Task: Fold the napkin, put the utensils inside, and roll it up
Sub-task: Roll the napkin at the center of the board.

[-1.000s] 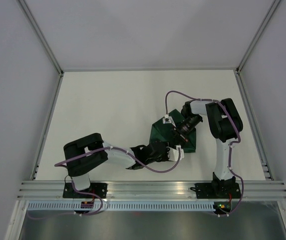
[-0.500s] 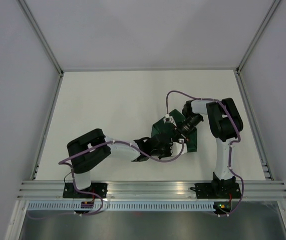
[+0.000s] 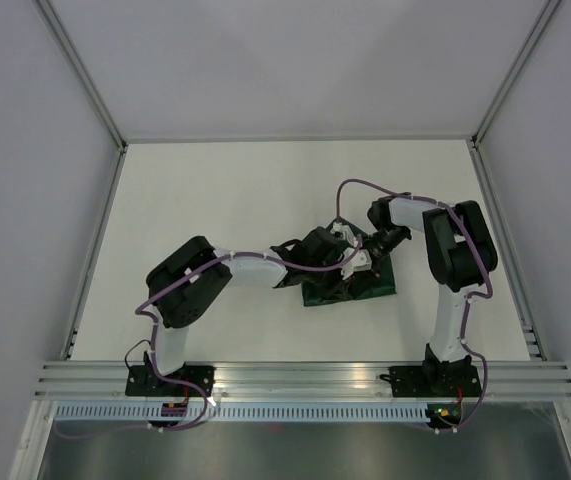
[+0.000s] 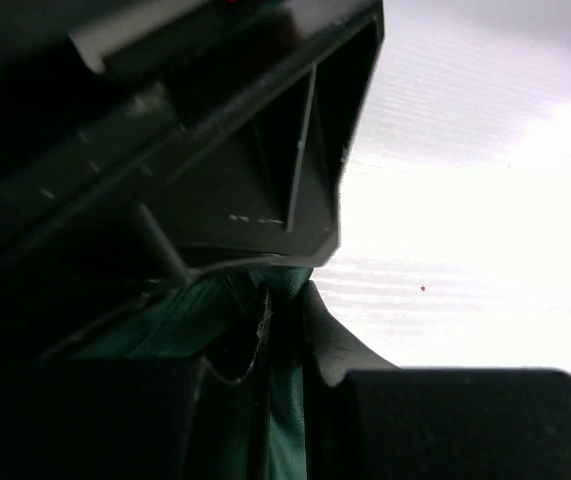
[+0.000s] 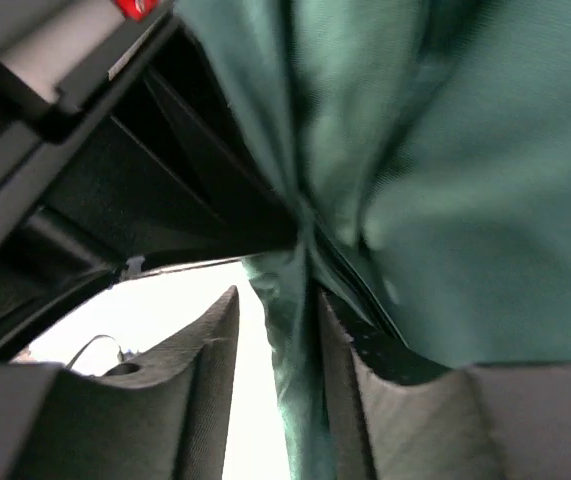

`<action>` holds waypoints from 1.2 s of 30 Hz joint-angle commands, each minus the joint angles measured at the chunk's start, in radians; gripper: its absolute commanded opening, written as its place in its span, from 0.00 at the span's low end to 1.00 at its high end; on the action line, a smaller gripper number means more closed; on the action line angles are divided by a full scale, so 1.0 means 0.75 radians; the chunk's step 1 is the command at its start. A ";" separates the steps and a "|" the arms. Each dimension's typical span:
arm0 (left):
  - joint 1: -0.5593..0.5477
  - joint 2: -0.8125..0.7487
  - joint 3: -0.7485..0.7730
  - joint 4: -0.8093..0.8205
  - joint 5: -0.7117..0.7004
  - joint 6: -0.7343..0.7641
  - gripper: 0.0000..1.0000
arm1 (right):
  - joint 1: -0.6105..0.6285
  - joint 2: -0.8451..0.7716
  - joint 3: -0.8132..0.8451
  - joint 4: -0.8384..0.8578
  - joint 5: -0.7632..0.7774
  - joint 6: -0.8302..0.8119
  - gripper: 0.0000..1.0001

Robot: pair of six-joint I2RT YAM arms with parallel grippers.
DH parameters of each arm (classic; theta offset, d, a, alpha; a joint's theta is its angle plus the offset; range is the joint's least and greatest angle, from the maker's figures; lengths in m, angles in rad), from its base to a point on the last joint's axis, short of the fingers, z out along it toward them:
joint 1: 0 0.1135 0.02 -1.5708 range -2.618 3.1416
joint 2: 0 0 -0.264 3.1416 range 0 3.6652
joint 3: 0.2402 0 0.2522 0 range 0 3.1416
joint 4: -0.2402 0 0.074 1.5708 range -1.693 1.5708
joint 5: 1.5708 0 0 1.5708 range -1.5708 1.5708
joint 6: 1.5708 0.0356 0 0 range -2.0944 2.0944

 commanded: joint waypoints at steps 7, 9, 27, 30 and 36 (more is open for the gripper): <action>0.082 0.190 0.091 -0.342 0.233 -0.225 0.02 | -0.112 -0.232 -0.022 0.383 0.123 0.015 0.52; 0.094 0.201 0.095 -0.348 0.262 -0.256 0.02 | -0.157 -0.293 -0.047 0.401 0.104 0.013 0.52; 0.221 0.336 0.240 -0.538 0.442 -0.481 0.02 | -0.125 -1.071 -0.686 0.920 0.269 0.072 0.61; 0.231 0.348 0.252 -0.546 0.464 -0.491 0.02 | 0.033 -1.187 -0.807 1.070 0.386 0.092 0.63; 0.237 0.397 0.263 -0.577 0.479 -0.475 0.02 | 0.334 -1.310 -1.000 1.252 0.597 0.115 0.65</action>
